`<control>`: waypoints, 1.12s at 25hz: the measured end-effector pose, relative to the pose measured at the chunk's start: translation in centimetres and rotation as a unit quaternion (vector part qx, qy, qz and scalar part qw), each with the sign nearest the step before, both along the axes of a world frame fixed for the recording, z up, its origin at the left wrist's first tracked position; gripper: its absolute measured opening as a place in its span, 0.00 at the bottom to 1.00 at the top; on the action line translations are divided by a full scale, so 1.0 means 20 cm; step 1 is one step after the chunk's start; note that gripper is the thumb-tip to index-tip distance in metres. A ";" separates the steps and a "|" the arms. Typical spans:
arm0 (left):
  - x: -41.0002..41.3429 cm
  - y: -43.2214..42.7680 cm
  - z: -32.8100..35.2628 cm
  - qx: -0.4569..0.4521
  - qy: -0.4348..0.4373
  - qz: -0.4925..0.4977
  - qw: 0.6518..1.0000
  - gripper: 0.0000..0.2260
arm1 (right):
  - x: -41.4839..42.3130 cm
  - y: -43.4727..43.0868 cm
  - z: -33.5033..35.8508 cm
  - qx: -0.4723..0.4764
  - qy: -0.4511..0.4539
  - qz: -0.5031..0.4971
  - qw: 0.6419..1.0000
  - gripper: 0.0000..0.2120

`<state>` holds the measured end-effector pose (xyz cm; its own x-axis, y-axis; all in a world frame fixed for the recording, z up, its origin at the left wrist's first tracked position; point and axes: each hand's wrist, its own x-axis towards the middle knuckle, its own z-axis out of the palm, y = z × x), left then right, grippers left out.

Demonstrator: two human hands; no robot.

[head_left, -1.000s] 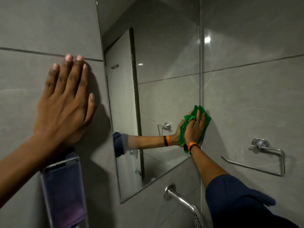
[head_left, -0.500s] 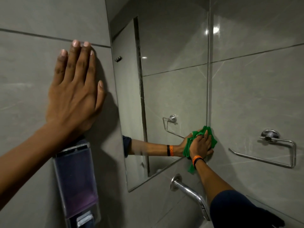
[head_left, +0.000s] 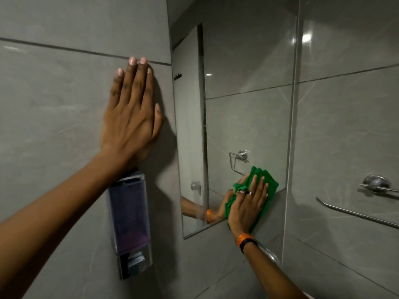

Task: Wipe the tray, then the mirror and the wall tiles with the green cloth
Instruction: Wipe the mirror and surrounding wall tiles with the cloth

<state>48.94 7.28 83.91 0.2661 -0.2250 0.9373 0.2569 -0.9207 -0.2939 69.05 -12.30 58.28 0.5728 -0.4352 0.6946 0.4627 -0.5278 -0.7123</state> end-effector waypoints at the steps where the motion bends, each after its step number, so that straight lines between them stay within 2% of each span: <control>1: 0.00 -0.01 0.00 -0.002 0.002 0.005 1.000 0.31 | -0.06 0.05 -0.01 -0.014 -0.030 0.009 0.999 0.30; 4: -0.02 -0.01 0.00 -0.005 0.008 0.020 1.000 0.30 | -0.24 0.20 -0.02 -0.044 -0.088 0.039 0.994 0.29; 8: -0.03 0.01 0.00 -0.001 0.010 0.034 0.999 0.30 | -0.47 0.40 0.02 -0.068 -0.114 0.075 0.988 0.29; 15: -0.04 -0.01 -0.03 -0.007 0.036 0.044 0.998 0.31 | -0.64 0.55 0.22 0.002 -0.105 0.074 0.992 0.28; 28: -0.06 0.02 0.07 0.024 -0.033 0.043 0.998 0.29 | -0.53 0.55 1.50 0.012 -0.193 0.086 0.977 0.31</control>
